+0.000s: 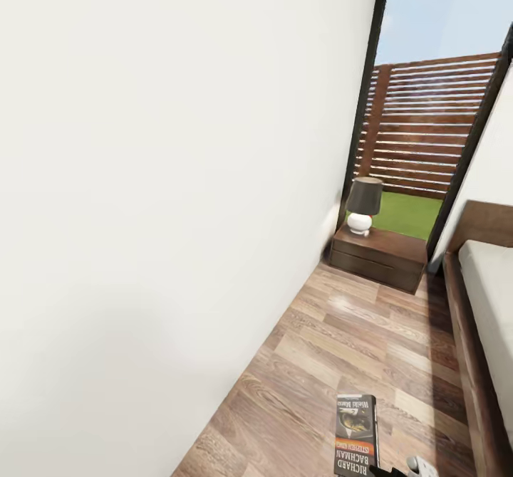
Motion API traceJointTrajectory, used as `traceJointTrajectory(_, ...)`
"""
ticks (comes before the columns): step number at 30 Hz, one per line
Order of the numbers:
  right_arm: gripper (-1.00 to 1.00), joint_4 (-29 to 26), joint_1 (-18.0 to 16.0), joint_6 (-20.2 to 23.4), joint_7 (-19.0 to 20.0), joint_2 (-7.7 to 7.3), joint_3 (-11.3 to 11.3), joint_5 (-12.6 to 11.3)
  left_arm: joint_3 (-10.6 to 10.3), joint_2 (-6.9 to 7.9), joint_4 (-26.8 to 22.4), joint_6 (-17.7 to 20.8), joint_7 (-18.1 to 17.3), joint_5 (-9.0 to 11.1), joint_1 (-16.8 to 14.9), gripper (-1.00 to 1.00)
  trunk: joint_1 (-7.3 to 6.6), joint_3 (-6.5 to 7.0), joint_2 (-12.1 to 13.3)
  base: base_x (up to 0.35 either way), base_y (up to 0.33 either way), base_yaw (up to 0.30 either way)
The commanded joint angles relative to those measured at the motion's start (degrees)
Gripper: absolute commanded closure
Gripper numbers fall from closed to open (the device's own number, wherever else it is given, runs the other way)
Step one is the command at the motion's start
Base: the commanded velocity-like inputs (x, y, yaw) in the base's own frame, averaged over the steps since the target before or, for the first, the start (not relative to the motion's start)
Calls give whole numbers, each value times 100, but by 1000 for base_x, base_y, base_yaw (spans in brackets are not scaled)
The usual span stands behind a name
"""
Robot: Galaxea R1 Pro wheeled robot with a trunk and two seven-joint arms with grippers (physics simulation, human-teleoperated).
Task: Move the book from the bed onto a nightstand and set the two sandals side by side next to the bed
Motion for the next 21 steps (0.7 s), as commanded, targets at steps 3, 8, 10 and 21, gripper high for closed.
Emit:
traceJointTrajectory(3, 100, -3, -5, 61, 20, 0, -46, -41, -43, 2, 5, -20, -26, 60, -3, -100, 1, -6, -3, 235, 0, -290)
traceJointTrajectory(8, 100, -1, -5, 61, 19, 0, -47, -40, -43, 2, 5, -21, -26, 60, -3, -100, 1, -6, -3, 143, 0, -290)
traceJointTrajectory(10, 100, -2, -5, 61, 18, 0, -48, -42, -43, 2, 5, -22, -26, 60, -3, -100, 1, -6, -3, 30, 0, -290)
traceJointTrajectory(21, 100, -3, -5, 61, 18, 0, -47, -42, -44, 2, 5, -22, -26, 60, -3, -100, 1, -6, -3, 3, 0, -290)
